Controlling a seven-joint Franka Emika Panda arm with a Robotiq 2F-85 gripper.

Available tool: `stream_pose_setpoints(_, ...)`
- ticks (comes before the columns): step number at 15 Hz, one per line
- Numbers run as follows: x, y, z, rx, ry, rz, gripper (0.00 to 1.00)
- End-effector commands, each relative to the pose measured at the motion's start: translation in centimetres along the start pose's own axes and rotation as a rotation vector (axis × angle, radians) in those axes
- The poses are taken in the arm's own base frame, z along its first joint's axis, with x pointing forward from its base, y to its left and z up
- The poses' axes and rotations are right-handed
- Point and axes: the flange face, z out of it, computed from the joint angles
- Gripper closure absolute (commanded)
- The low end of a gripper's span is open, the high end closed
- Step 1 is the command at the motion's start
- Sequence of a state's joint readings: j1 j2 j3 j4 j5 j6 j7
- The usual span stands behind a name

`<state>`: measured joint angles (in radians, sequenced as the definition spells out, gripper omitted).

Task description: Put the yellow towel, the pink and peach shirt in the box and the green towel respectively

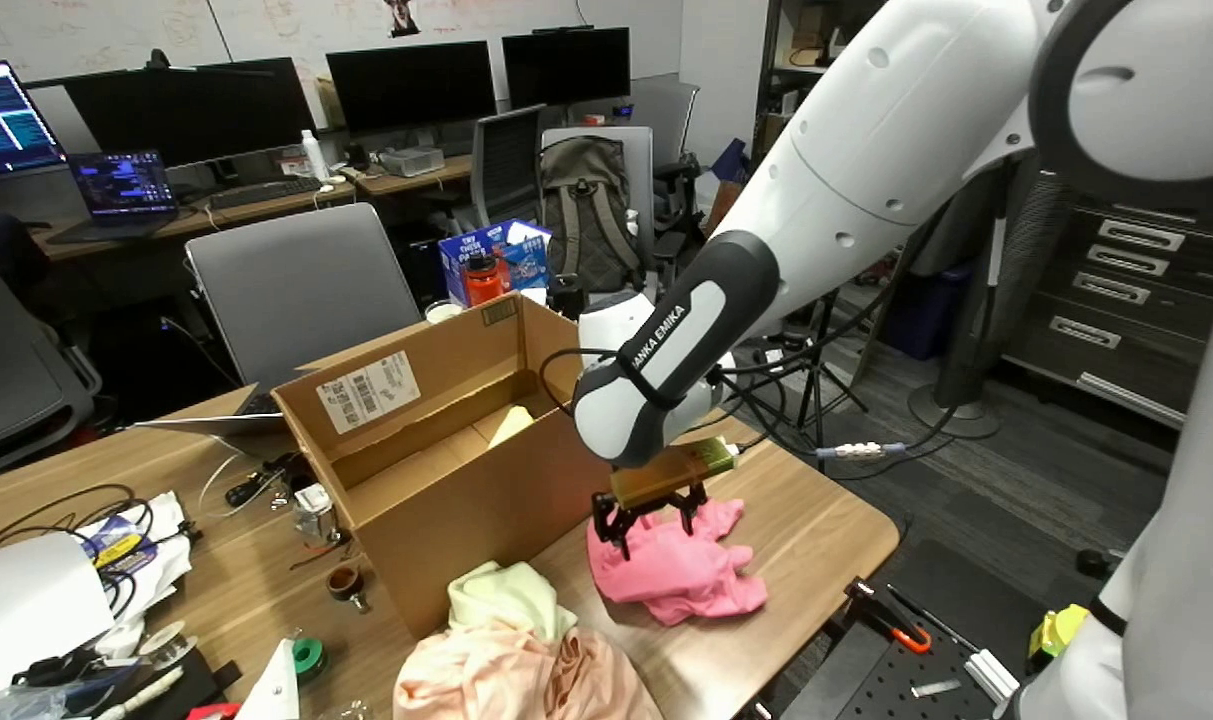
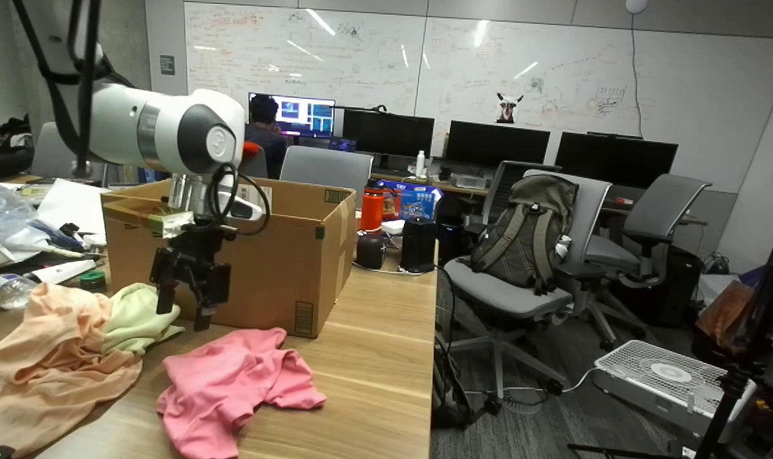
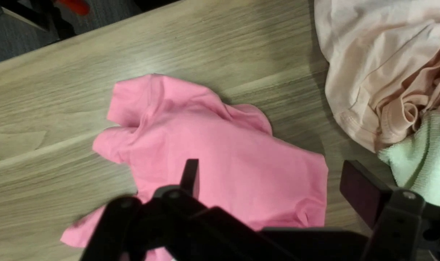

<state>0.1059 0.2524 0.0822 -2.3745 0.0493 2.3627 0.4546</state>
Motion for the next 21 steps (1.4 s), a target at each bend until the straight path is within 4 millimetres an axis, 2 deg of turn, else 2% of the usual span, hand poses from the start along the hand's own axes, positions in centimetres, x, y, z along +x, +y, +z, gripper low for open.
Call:
stream_pose_setpoints(1,1.8,-0.5,0.3,0.042,-0.013,0.008,0.00)
stream_pose_setpoints(6,3.1,0.7,0.9,0.065,-0.031,0.068,0.00)
stream_pose_setpoints(13,4.6,3.0,-0.1,0.127,0.038,0.173,0.00)
stream_pose_setpoints(21,4.0,3.6,1.4,0.123,0.011,0.181,0.00)
